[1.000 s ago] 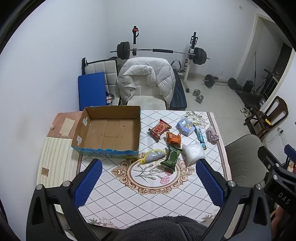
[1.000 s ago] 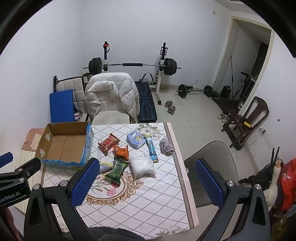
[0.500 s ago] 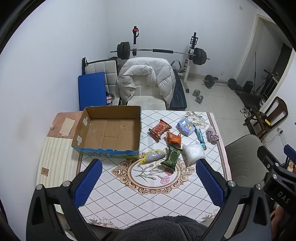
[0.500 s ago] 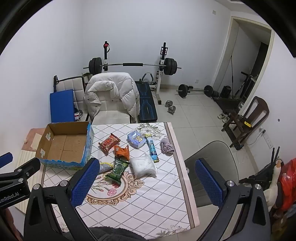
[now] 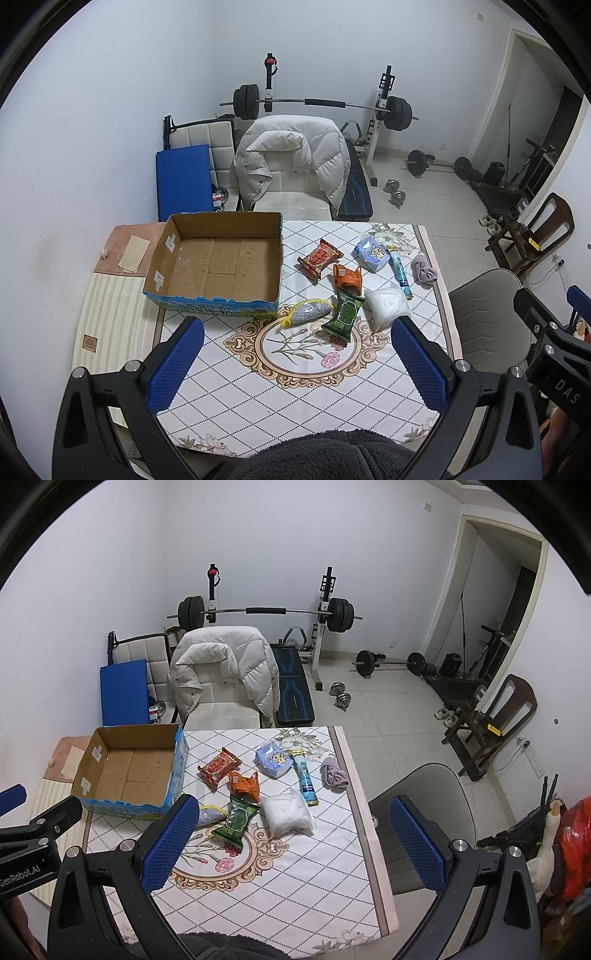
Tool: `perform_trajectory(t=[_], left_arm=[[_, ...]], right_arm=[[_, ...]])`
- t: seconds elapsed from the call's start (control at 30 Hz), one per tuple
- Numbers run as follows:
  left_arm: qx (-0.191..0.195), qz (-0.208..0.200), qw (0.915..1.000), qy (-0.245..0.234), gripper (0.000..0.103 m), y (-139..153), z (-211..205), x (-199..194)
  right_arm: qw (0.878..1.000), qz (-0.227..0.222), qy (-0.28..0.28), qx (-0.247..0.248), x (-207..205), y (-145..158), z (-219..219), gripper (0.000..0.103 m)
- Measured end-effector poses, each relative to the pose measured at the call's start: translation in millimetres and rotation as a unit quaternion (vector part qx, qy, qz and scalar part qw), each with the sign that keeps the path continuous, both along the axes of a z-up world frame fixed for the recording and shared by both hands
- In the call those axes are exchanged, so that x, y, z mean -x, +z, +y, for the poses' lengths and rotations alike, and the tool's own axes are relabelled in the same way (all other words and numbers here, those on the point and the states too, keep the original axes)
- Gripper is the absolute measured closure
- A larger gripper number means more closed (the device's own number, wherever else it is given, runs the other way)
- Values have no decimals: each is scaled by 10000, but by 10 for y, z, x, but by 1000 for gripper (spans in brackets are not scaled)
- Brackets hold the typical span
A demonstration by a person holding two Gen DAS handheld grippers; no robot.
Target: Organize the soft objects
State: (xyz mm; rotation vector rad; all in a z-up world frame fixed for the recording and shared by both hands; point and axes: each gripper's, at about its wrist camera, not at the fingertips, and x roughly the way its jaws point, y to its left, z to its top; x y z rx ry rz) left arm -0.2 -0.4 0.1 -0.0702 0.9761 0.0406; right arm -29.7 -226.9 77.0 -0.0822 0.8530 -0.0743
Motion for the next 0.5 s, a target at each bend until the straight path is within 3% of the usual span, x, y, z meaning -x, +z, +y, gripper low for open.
perform_trajectory(t=[0.3,0.37,0.43,0.5], left_arm=[[-87,-61,9999,29,0,-87,14,-116],[-172,36,9998,109,0,-319,39,-318],[-202,270,9994,119,0,-589,50,-545],[-264,701,9972,-9,0,-1003,33,-839]], right_arm=[[9995,203,-52,-221,-147,-76,9,0],[9986,384,-115,-358,-291,-237,-75,0],[9946,845,-152,-588,-617,-600,-212,0],[9873,1355,-158,-808,-1033,-1188,-366,0]])
